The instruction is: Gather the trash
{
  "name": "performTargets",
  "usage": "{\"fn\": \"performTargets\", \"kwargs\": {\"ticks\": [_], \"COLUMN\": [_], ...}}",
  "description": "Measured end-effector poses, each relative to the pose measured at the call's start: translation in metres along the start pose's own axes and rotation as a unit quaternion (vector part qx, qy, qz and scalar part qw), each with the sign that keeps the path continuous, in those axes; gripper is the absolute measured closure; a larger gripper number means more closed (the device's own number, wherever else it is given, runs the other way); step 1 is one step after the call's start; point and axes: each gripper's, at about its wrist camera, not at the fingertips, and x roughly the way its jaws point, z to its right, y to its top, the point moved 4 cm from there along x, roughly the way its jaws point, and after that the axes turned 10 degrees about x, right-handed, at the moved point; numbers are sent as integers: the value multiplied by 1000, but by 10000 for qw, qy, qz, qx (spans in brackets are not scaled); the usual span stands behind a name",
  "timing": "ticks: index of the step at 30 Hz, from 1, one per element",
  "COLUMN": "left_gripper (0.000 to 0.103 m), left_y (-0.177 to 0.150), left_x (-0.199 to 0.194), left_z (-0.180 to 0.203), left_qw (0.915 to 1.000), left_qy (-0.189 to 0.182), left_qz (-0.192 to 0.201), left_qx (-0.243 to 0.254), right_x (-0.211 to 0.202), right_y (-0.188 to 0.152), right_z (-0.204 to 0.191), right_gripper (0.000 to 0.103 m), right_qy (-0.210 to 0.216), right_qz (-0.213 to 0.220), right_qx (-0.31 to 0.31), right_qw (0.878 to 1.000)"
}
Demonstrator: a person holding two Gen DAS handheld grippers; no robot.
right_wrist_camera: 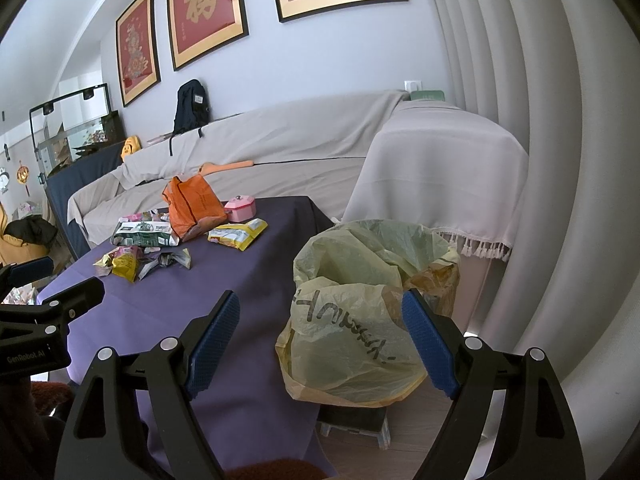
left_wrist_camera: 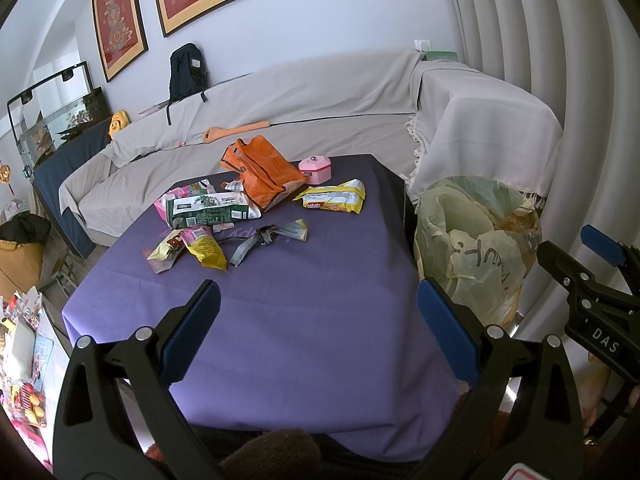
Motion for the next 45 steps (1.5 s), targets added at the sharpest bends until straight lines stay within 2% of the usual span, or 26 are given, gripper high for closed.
{"fn": "performTargets", "kwargs": {"ticks": [14, 21, 29, 35, 38, 42, 45], "left_gripper": [9, 9, 9, 9, 9, 9, 9], "left_y": [-2, 4, 10, 1, -9, -26, -39], "left_x": [2, 16, 68, 123, 148, 175, 192], "left_z": [-3, -25, -82, -148, -192, -251, -275], "left_qw": [9999, 9992, 9976, 9915, 9880, 9873, 9835], "left_qy": [-22, -96, -357, -965, -943, -623, -876], "left_qz": [-73, -130, -8, 22, -8, -142, -451], "left_qx": [-84, -362, -602, -871, -1221, -1456, -1516], "right_x": [3, 19, 71, 127, 149, 173, 188], "right_y": [-2, 5, 25, 39, 45, 50, 52], "right_z": [1, -4, -44, -84, -105, -134, -152], "right_gripper": [24, 24, 24, 24, 24, 24, 24], "right_qy": [-23, -149, 62, 279, 226, 224, 121], "right_qz": [-32, -109, -510, -902, -918, -959, -975], "right_qx": [23, -65, -459, -665, -843, -1050, -1304], "right_qw": [10000, 9998, 9976, 9933, 9919, 9896, 9866]}}
